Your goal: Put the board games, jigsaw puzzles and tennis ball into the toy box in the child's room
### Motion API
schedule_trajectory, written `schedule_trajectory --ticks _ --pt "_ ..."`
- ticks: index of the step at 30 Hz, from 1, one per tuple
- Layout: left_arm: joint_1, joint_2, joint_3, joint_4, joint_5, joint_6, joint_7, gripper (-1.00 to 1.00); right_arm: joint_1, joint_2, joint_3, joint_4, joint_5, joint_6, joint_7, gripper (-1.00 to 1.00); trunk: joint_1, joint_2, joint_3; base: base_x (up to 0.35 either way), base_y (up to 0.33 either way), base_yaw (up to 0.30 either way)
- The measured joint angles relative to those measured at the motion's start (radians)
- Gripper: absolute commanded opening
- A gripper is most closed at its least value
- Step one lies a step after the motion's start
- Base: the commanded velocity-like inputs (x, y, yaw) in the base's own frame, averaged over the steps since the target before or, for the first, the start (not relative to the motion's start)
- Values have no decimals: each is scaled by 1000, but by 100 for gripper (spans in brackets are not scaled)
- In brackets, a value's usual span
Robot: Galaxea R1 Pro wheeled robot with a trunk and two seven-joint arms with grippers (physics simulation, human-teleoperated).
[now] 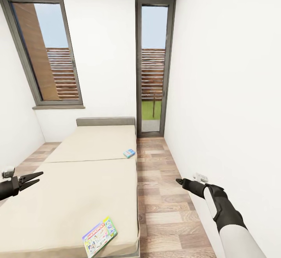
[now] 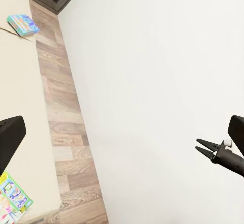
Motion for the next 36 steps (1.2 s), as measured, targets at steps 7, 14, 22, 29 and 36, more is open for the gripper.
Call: schedule_trajectory --ticks 7,14,22,29,36 --pt "-1 0 0 0 -1 0 -1 100 0 -1 -3 2 -16 5 4 100 0 0 3 0 184 -129" --pt "-1 1 0 0 -1 1 -2 100 0 -3 -2 3 -83 12 6 100 0 0 8 -6 275 -216" --pt "-1 1 2 0 0 1 -6 100 0 -3 -1 4 -99 15 13 100 0 0 11 -29 140 -118" --pt "-1 1 5 0 0 7 -6 100 0 -3 0 4 -101 21 75 100 0 0 12 -4 17 -19" --pt "-2 1 5 0 0 13 -6 100 0 -2 0 4 -100 46 115 100 0 0 12 -1 2 -3"
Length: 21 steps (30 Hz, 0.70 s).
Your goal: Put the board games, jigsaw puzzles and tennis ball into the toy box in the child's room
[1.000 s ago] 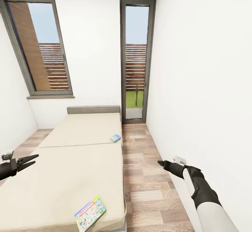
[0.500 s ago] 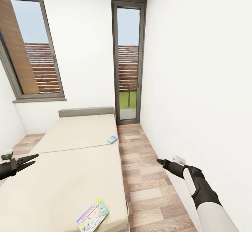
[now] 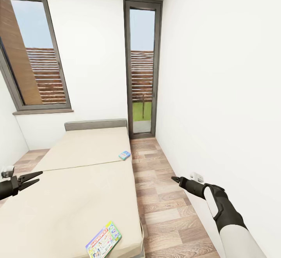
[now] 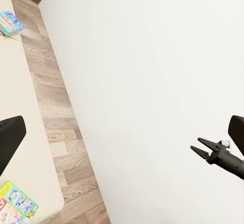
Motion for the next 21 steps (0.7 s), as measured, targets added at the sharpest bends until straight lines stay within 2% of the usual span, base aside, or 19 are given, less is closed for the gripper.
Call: schedule_trajectory --ticks 6,18,21 --pt "0 1 1 0 0 4 0 100 0 0 -1 0 -1 6 8 100 0 0 0 0 0 0" --pt "-4 2 3 0 1 25 -1 100 1 0 -2 0 -1 7 9 100 46 -82 -36 0 0 0" --pt "-6 3 3 0 1 30 0 100 1 0 -2 0 -2 7 9 100 46 -83 -36 0 0 0"
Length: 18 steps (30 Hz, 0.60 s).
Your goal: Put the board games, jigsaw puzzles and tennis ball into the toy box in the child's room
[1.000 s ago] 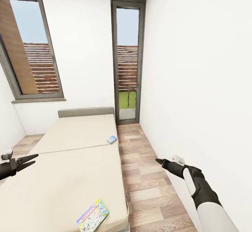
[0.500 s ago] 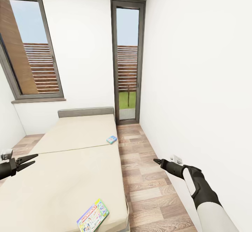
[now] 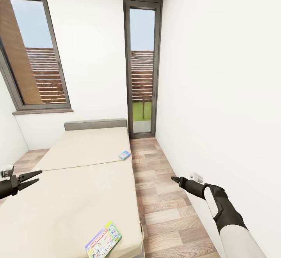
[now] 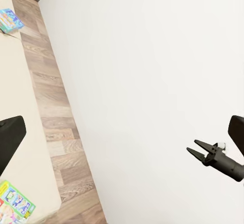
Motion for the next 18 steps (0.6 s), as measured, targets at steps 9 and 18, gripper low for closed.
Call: schedule_trajectory --ticks 9,18 --pt "0 2 5 0 5 4 -1 100 0 0 0 0 0 -1 -1 100 4 -7 -3 0 0 0" --pt "0 3 16 0 3 6 0 100 0 0 -1 0 0 -2 -1 100 38 -70 -31 0 0 0"
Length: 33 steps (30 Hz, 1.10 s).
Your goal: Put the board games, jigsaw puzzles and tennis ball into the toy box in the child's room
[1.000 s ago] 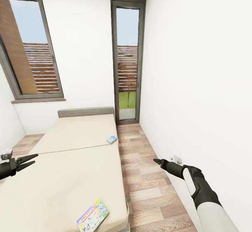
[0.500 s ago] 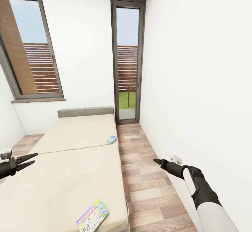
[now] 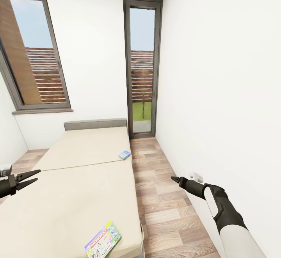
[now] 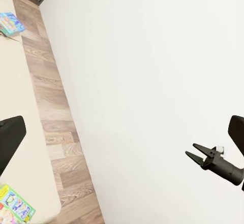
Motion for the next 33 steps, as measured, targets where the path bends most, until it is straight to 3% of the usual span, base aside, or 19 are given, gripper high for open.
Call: schedule_trajectory --ticks 12,19,33 --pt "0 4 1 0 -3 34 2 100 0 0 -1 -2 -4 1 1 100 46 -84 -38 0 0 0" --pt "0 4 1 0 -4 39 2 100 0 0 -1 -4 -43 2 0 100 73 -133 -60 -9 0 0" --pt "0 4 0 0 -3 39 2 100 0 0 -1 -5 -51 3 0 100 127 -232 -104 -125 26 0"
